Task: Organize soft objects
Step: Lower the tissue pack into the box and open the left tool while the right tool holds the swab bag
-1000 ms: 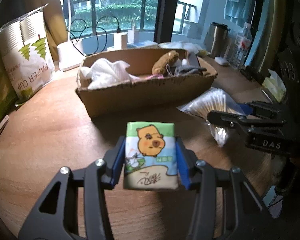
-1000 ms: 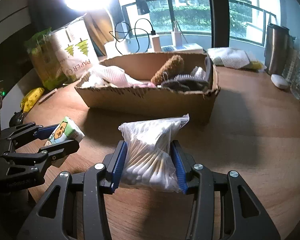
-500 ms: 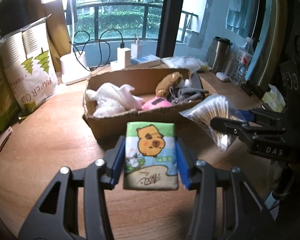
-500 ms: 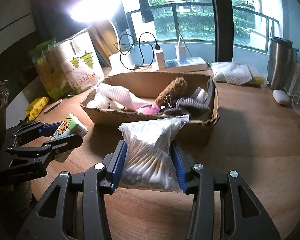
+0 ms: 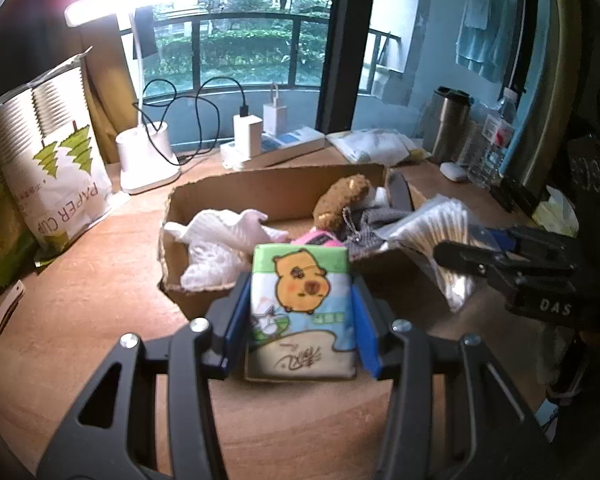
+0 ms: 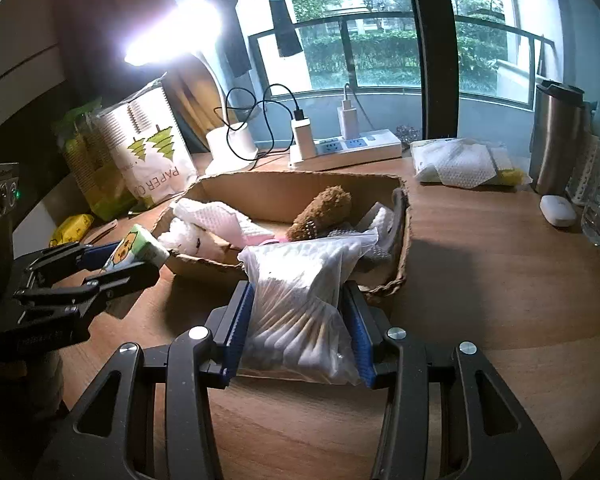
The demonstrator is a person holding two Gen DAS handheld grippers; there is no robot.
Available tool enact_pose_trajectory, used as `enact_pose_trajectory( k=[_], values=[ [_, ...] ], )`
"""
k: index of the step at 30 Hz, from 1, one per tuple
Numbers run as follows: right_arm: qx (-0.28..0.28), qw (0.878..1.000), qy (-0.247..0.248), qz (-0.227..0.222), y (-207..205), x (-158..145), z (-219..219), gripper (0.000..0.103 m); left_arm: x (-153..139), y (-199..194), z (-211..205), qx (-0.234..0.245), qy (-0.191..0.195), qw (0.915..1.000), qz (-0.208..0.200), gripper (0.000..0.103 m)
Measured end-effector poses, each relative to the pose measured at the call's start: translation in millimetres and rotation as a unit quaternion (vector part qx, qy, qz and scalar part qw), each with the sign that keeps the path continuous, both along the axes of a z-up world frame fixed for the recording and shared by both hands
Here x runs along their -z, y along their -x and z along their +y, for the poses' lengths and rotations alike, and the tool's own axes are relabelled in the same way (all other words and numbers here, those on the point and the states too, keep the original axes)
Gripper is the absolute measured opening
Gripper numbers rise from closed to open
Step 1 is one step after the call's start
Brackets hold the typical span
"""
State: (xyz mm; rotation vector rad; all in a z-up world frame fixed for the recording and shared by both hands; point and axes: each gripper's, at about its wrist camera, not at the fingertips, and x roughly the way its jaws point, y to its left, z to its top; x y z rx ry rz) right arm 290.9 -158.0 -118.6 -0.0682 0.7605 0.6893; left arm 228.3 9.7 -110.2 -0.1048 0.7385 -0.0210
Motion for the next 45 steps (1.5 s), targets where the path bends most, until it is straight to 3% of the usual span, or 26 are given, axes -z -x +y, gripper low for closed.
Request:
enact_pose_trajectory(
  k=[10, 18, 29, 45],
  values=[
    [0.004, 1.000, -0.021, 0.008, -20, 2, -16, 0.048, 2, -25, -1, -0.010, -0.011, 0.9998, 0.012, 0.048],
    [-0.011, 0.999, -0.037, -0.010, -31, -11, -15, 0.048, 8, -53, 0, -0.016, -0.017, 0.9994, 0.024, 0.048],
    [0.014, 1.000, -0.014, 0.013, -30, 3, -29, 0.047, 21, -74, -4, -0.013, -0.019, 0.9983, 0.054, 0.049],
    [0.035, 0.998, 0.034, 0.037, 7, 25, -23, 0.049, 9, -30, 0, -0.007, 0.002, 0.9998, 0.020, 0.056]
  ],
)
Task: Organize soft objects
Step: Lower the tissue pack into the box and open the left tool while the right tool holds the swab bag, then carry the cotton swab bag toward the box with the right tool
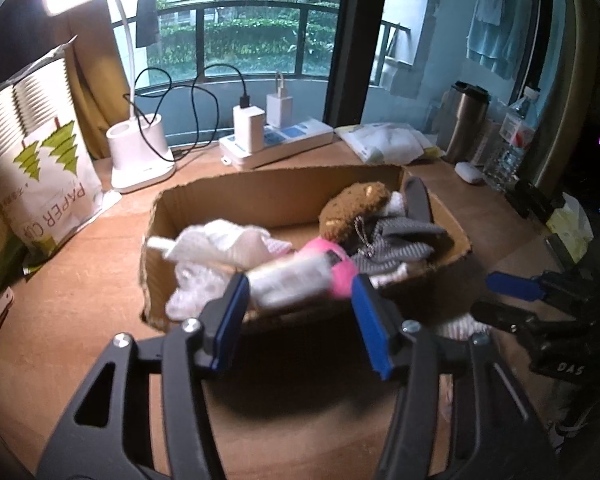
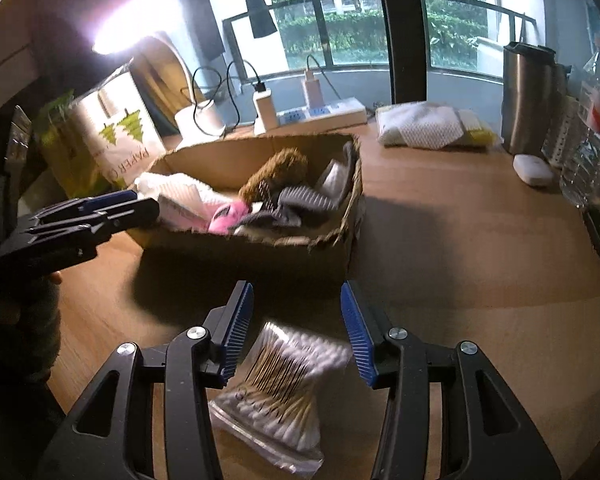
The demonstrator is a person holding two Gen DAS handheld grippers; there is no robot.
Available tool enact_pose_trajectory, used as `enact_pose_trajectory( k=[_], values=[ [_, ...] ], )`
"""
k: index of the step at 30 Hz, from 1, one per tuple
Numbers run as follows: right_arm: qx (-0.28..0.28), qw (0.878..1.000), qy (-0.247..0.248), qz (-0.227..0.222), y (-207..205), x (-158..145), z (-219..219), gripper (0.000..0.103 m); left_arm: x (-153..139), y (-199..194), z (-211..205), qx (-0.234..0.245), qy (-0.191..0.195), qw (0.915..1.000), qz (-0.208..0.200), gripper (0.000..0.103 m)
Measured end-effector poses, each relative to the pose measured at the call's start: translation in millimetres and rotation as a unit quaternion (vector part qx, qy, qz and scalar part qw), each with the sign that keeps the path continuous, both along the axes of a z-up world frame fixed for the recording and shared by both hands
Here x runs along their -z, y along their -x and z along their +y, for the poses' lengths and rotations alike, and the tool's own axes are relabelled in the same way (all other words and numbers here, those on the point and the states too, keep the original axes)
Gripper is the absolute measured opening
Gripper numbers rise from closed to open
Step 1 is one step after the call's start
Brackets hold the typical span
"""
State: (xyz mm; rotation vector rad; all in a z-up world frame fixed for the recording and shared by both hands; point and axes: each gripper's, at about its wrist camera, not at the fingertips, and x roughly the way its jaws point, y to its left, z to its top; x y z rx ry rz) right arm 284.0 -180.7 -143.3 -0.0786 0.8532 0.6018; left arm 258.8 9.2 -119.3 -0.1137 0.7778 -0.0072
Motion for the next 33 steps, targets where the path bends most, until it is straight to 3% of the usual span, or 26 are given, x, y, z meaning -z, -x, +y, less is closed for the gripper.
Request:
enact_pose_trajectory(
  k=[3, 8, 25, 33],
  values=[
    [0.005, 1.000, 0.013, 0.007, 6, 9, 3, 0.050, 0, 12, 0, 0.005, 0.004, 1.0000, -0.005, 0.064],
    [0.027, 0.999, 0.024, 0.020, 14, 23, 4, 0.063, -1, 30, 0, 0.012, 0.009, 0.9998, -0.015, 0.064],
    [0.072, 0.993, 0.090, -0.014, 25, 31, 19, 0.067, 7, 62, 24, 0.001, 0.024, 0.9996, -0.014, 0.065],
    [0.098, 0.989, 0.110, -0.004, 24, 40, 17, 0.073, 9, 66, 29, 0.005, 0.031, 0.9994, -0.015, 0.065]
  ],
)
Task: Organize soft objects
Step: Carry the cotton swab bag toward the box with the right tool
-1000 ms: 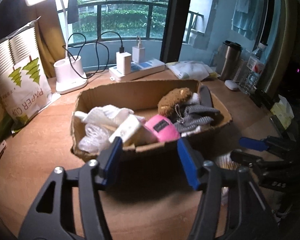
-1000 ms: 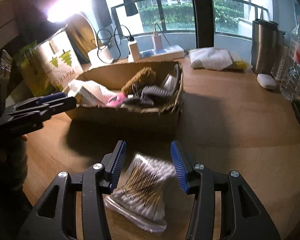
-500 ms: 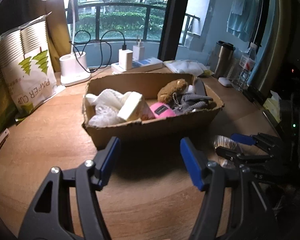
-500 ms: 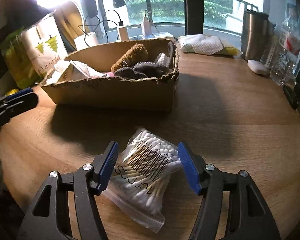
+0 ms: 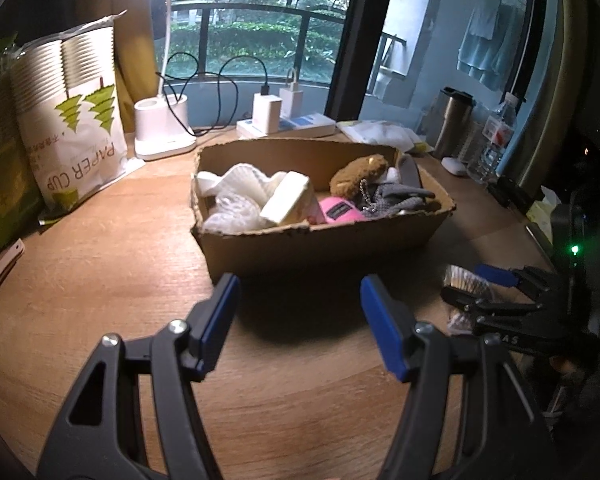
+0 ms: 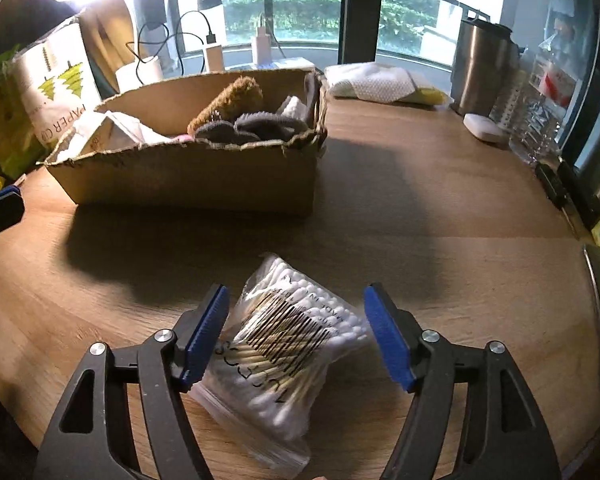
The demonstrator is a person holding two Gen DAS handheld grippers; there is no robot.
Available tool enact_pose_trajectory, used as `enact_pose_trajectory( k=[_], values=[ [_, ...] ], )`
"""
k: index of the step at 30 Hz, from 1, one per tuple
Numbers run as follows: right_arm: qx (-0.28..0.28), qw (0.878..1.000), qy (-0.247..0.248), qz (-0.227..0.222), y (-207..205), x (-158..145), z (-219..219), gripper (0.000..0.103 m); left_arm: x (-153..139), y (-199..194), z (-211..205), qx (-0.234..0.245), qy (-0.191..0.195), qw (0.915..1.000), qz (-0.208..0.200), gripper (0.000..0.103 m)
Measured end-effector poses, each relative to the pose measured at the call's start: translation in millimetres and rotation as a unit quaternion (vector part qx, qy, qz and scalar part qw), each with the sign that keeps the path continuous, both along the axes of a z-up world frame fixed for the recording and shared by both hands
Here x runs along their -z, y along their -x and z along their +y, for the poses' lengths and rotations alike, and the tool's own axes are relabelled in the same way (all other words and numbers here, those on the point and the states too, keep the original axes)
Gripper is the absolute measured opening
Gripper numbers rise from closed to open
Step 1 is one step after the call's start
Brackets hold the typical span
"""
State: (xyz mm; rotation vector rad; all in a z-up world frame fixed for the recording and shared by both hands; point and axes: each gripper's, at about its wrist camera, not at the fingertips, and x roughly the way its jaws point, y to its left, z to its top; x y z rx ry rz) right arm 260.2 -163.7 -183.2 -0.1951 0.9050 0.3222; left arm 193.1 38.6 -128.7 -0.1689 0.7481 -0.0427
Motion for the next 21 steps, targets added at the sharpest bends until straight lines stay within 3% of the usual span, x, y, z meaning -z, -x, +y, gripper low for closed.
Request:
enact_pose_trajectory(
  k=[7, 13, 21],
  values=[
    [-0.003, 0.999, 0.032, -0.013, 2, 8, 12, 0.073, 1, 3, 5, -0.001, 0.005, 1.0000, 0.000, 0.065],
    [-0.027, 0.999, 0.017, -0.018, 7, 7, 15, 0.055, 2, 5, 7, -0.002, 0.009, 1.0000, 0.000, 0.065],
    [-0.065, 0.998, -0.009, -0.020, 15, -7, 30, 0.046, -3, 6, 11, -0.004, 0.008, 0.9999, -0.006, 0.065]
  ],
)
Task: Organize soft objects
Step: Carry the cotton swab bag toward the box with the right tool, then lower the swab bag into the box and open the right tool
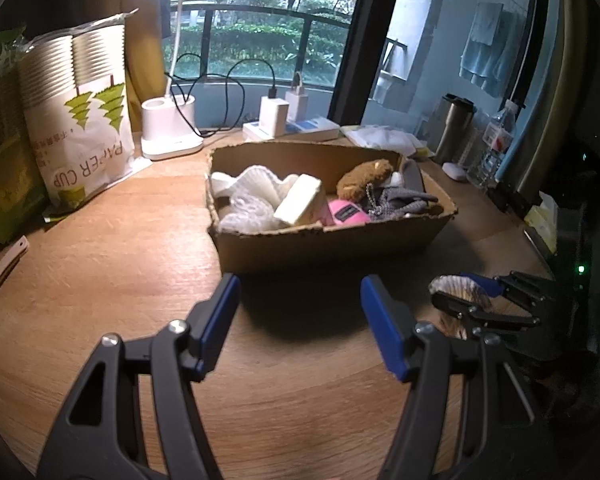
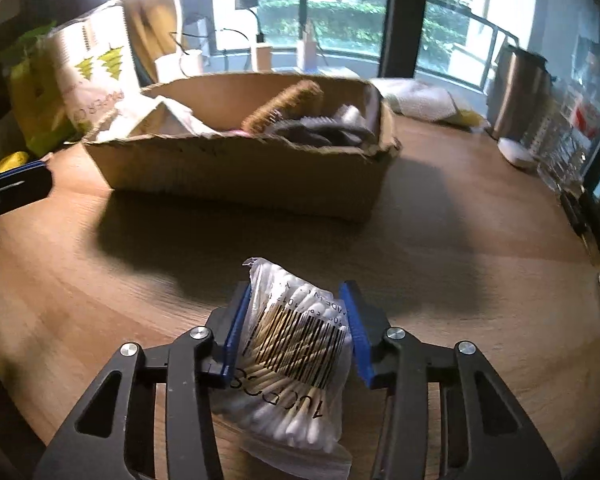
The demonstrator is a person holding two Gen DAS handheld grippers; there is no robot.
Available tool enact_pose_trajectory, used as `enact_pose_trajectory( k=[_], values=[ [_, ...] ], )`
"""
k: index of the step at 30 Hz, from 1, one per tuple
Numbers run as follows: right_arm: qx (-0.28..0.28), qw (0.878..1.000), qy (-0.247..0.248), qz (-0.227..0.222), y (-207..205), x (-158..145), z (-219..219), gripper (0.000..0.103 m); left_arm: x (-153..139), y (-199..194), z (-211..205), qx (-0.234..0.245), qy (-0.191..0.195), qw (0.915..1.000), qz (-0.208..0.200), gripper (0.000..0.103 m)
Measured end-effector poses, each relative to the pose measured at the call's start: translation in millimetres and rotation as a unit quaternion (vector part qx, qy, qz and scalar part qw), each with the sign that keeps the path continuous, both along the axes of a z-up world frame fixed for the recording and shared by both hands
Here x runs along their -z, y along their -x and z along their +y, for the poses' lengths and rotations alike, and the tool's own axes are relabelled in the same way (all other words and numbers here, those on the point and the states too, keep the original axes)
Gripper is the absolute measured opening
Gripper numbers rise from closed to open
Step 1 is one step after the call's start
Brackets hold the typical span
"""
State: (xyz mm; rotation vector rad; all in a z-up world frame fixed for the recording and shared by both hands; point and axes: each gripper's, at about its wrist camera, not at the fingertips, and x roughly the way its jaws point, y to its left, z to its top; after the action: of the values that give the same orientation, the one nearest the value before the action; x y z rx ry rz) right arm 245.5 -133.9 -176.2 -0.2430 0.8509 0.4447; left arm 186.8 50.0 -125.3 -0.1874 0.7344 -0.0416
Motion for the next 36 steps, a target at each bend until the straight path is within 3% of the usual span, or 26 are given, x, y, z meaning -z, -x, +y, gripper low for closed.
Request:
enact_pose_trajectory(
  k=[18, 36],
  values=[
    [-0.076, 0.995, -0.039, -0.058, -2, -74, 40, 0.046, -33, -12, 17, -0.019, -0.005, 0.9991, -0.037, 0.065],
    [-0.104, 0.990, -0.060, -0.069, -45, -95, 66, 0.046, -47, -45, 31, -0.032, -0.024, 0.9979, -0.052, 0.065]
  ],
)
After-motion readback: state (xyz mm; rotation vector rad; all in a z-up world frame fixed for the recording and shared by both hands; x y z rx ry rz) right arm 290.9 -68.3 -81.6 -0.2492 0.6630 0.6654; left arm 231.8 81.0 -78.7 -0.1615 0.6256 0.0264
